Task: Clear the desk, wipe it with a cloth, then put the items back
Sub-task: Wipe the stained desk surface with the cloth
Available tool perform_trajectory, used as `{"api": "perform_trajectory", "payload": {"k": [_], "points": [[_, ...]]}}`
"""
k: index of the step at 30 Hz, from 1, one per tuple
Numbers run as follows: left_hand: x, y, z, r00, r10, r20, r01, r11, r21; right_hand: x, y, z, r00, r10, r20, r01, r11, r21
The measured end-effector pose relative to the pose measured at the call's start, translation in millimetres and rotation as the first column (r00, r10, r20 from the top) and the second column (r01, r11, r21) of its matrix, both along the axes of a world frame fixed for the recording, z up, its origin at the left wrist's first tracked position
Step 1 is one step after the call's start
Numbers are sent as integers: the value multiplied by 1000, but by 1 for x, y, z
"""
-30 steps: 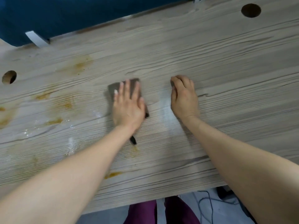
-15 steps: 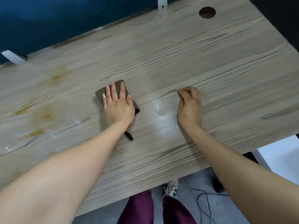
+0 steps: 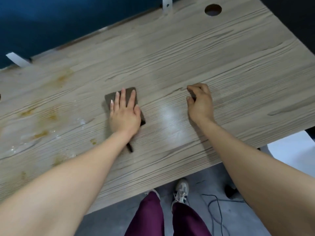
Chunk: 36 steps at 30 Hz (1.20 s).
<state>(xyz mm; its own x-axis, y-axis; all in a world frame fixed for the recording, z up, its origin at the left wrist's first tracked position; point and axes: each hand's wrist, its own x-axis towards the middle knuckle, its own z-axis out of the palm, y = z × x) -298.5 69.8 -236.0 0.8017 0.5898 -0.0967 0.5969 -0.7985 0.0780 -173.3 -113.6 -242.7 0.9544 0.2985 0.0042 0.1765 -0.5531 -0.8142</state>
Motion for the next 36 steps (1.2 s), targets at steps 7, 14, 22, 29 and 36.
{"api": "perform_trajectory", "payload": {"k": [7, 14, 22, 29, 36], "points": [[-11, -77, 5, 929, -370, 11, 370, 926, -69, -30, 14, 4, 990, 34, 136, -22, 996, -88], [-45, 20, -1, 997, -77, 3, 77, 997, -27, -81, 33, -10, 983, 98, 153, -78, 988, -133], [-86, -55, 4, 993, -117, -9, 116, 990, -75, -85, 34, -15, 957, 142, 254, -88, 973, -211], [-80, 41, -2, 997, 80, 7, -80, 996, -41, -85, 32, -13, 955, 133, 267, -86, 980, -180], [-101, -54, 2, 1000, 17, 0, -17, 998, -53, -87, 33, -3, 965, 172, 197, -130, 970, -207]]}}
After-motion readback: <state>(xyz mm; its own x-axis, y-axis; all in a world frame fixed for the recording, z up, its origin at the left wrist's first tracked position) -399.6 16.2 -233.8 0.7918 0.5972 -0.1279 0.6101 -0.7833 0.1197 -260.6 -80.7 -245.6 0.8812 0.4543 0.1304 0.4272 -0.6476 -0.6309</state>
